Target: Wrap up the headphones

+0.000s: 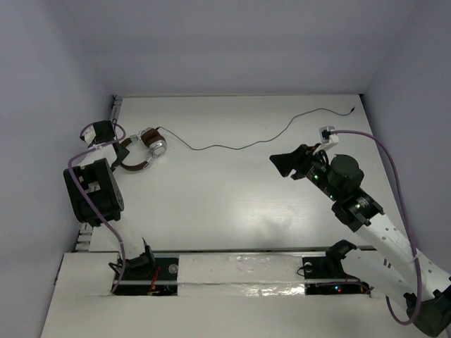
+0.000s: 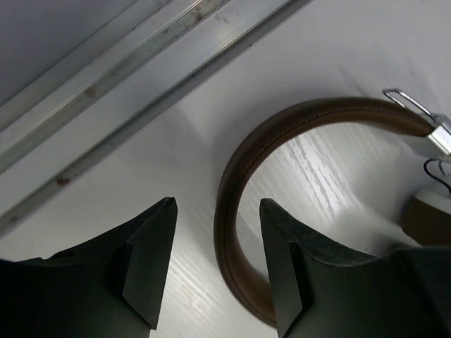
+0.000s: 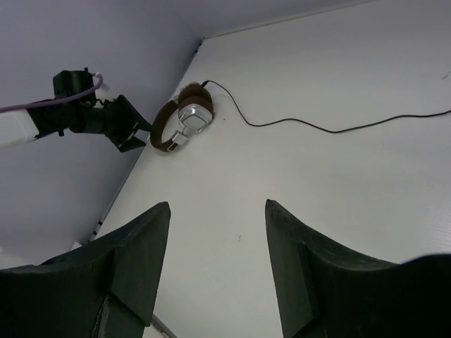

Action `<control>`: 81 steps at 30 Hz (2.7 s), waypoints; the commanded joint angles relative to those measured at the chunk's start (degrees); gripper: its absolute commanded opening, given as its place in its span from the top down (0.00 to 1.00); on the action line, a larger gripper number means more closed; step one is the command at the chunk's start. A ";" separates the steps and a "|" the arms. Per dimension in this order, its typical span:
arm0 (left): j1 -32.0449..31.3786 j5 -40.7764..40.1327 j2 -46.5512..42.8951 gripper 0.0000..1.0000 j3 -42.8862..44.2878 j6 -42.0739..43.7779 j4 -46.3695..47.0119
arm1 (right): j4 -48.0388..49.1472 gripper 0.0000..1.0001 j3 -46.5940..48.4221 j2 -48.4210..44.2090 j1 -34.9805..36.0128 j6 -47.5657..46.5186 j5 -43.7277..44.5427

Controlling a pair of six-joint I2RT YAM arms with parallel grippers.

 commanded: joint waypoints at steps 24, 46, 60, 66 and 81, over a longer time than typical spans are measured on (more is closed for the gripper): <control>-2.37 13.04 7.10 1.00 10.46 6.46 0.02 | 5.47 1.00 -0.38 2.50 0.22 -0.21 -0.49; -15.04 43.35 -17.86 1.00 34.03 8.48 -8.42 | 14.87 0.31 5.76 20.33 0.22 -18.48 -2.52; -15.04 53.64 -22.54 1.00 43.33 4.61 -7.36 | 14.07 0.21 16.58 40.30 -1.80 -28.95 0.20; -15.04 56.35 -22.62 1.00 45.19 2.69 -6.58 | 21.72 0.28 13.94 44.42 -3.55 -25.79 -4.00; -14.51 59.27 -20.60 1.00 49.76 -2.50 -4.55 | 30.35 0.57 11.66 51.46 -6.19 -22.89 -10.42</control>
